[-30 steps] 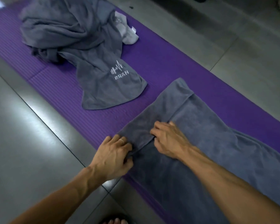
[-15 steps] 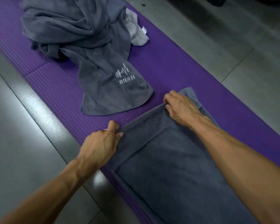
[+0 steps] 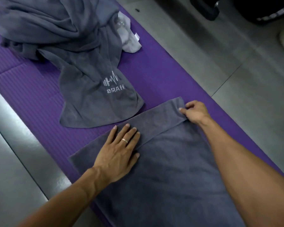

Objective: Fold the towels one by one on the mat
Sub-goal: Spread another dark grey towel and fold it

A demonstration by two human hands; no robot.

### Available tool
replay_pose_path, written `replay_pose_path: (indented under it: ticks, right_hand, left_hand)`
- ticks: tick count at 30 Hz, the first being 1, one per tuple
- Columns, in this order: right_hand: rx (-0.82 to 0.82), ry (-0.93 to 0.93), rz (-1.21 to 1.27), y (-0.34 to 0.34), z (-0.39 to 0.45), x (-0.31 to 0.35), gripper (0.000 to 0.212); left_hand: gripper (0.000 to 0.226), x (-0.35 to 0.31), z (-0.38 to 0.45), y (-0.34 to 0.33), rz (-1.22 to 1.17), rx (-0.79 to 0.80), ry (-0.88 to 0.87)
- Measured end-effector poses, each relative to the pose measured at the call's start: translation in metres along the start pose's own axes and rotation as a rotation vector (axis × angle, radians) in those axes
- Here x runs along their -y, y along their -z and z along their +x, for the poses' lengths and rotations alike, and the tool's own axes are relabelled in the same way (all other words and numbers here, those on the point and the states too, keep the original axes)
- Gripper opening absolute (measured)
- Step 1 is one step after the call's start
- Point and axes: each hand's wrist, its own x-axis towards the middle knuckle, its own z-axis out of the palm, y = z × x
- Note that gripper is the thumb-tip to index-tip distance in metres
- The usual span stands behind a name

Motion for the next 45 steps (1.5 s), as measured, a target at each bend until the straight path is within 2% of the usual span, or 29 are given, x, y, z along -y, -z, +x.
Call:
replay_pose_path:
  ticks: [3, 7, 11, 12, 15, 16, 17, 19, 20, 21, 25, 26, 28, 30, 32, 35, 36, 39, 40, 43, 44, 45]
  right_hand:
    - [0.095, 0.042, 0.105, -0.002, -0.001, 0.000, 0.013]
    - [-0.024, 0.121, 0.255, 0.017, 0.024, 0.008, 0.022]
    - [-0.002, 0.244, -0.066, 0.012, 0.043, 0.009, 0.016]
    - [-0.031, 0.251, -0.146, 0.009, 0.040, 0.009, 0.010]
    - [-0.310, 0.295, -0.340, -0.007, 0.013, 0.015, 0.037]
    - [-0.403, 0.382, -0.328, -0.019, -0.005, 0.019, 0.042]
    - [-0.410, 0.515, -0.281, -0.035, -0.027, 0.022, 0.046]
    - [-0.177, 0.826, -0.379, -0.073, -0.071, 0.015, 0.056]
    - [-0.051, 0.917, -0.515, -0.087, -0.080, 0.004, 0.060]
    - [0.024, 0.922, -0.617, -0.087, -0.075, -0.004, 0.063]
    - [-0.029, 0.541, -0.647, -0.049, -0.003, 0.000, 0.064]
    - [-0.014, 0.502, -0.651, -0.039, 0.008, 0.008, 0.063]
    - [-0.013, 0.545, -0.573, -0.030, 0.004, 0.018, 0.062]
    - [-0.111, 0.560, -0.409, -0.024, -0.021, 0.006, 0.059]
    - [-0.214, 0.492, -0.294, -0.019, -0.047, -0.033, 0.053]
    - [-0.386, 0.372, -0.313, -0.016, -0.089, -0.110, 0.053]
    - [-0.381, 0.356, -0.341, -0.017, -0.101, -0.134, 0.055]
    - [-0.191, 0.329, -0.501, -0.021, -0.122, -0.201, 0.063]
    - [-0.189, 0.248, -0.524, -0.014, -0.121, -0.224, 0.067]
    - [-0.264, -0.159, -0.509, 0.021, -0.111, -0.283, 0.075]
    - [-0.266, -0.223, -0.507, 0.030, -0.110, -0.291, 0.075]
    - [-0.299, -0.206, -0.509, 0.031, -0.114, -0.290, 0.074]
  left_hand:
    - [0.064, -0.001, -0.001, -0.007, 0.027, 0.017, 0.010]
    - [0.065, -0.002, -0.001, -0.007, 0.028, 0.003, 0.008]
    - [0.065, -0.003, 0.000, -0.007, 0.039, 0.001, 0.015]
    - [0.065, -0.003, 0.000, -0.006, 0.039, 0.004, 0.020]
    - [0.068, -0.004, 0.001, -0.006, 0.028, 0.012, 0.046]
    - [0.069, -0.004, 0.002, -0.007, 0.023, 0.016, 0.052]
    - [0.070, -0.005, 0.002, -0.007, 0.020, 0.020, 0.054]
    - [0.073, -0.005, 0.001, -0.008, 0.019, 0.015, 0.055]
    - [0.074, -0.006, 0.001, -0.007, 0.020, 0.016, 0.057]
    - [0.075, -0.006, 0.002, -0.007, 0.027, 0.019, 0.059]
    - [0.077, -0.007, 0.003, -0.007, 0.062, 0.041, 0.068]
    - [0.077, -0.007, 0.002, -0.007, 0.066, 0.042, 0.068]
    - [0.077, -0.009, 0.003, -0.005, 0.071, 0.022, 0.055]
    - [0.075, -0.015, 0.013, -0.003, 0.058, -0.036, -0.001]
    - [0.071, -0.031, 0.036, -0.006, 0.018, -0.102, -0.107]
    - [0.067, -0.075, 0.091, -0.013, -0.031, -0.104, -0.267]
    - [0.068, -0.092, 0.110, -0.017, -0.016, -0.073, -0.309]
    - [0.079, -0.130, 0.149, -0.029, 0.084, 0.060, -0.367]
    - [0.083, -0.135, 0.155, -0.035, 0.132, 0.082, -0.360]
    - [0.089, -0.134, 0.158, -0.042, 0.231, 0.057, -0.337]
    - [0.089, -0.135, 0.159, -0.041, 0.256, 0.040, -0.350]
    - [0.088, -0.140, 0.160, -0.041, 0.272, 0.028, -0.376]
